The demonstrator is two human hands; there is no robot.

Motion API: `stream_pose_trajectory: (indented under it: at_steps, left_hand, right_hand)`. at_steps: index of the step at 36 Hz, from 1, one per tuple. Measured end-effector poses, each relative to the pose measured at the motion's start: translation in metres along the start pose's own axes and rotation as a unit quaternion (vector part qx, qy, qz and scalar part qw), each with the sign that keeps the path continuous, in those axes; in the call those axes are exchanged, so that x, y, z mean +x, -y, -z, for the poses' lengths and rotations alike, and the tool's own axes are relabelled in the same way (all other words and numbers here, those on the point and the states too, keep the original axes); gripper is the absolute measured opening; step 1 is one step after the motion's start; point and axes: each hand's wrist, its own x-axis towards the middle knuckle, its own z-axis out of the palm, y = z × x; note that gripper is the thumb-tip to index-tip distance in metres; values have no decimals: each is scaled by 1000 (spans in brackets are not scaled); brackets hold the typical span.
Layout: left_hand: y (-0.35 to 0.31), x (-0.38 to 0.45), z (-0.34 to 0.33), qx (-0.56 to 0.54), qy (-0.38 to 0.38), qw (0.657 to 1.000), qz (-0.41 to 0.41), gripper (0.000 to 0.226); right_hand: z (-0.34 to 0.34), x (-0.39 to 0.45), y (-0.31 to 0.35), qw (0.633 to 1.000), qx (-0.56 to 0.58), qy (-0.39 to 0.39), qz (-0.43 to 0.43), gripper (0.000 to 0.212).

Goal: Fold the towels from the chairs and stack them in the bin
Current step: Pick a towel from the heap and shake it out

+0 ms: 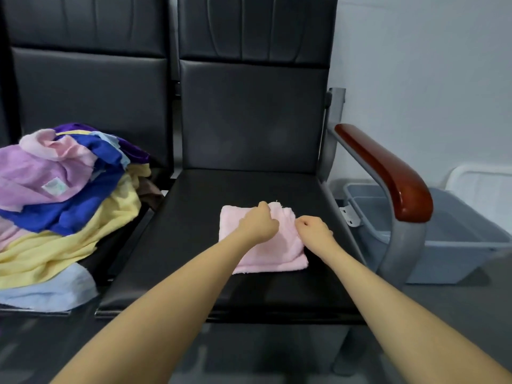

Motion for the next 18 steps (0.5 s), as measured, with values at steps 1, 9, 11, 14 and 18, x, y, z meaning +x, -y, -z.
stream_pose_trajectory:
  at_steps: [1, 9, 11, 14, 18]
  left_hand:
    - [4, 0, -1, 39, -34, 999, 1, 34]
    - [37, -4, -5, 222, -119, 963, 98, 34]
    - [47, -6, -9, 238, -118, 959, 100, 40]
    - [57, -8, -13, 257, -124, 954, 87, 52]
    - [59, -11, -16, 251, -143, 956, 56, 51]
  right_hand:
    - [0, 0, -1, 1000, -4, -1, 3, 37]
    - [-5, 2, 8, 1000, -25, -12, -6, 37]
    - [-5, 0, 12, 999, -33, -8, -6, 30]
    - [-5, -4, 12, 1000, -12, -8, -10, 23]
    - [-4, -9, 13, 1000, -8, -8, -1, 21]
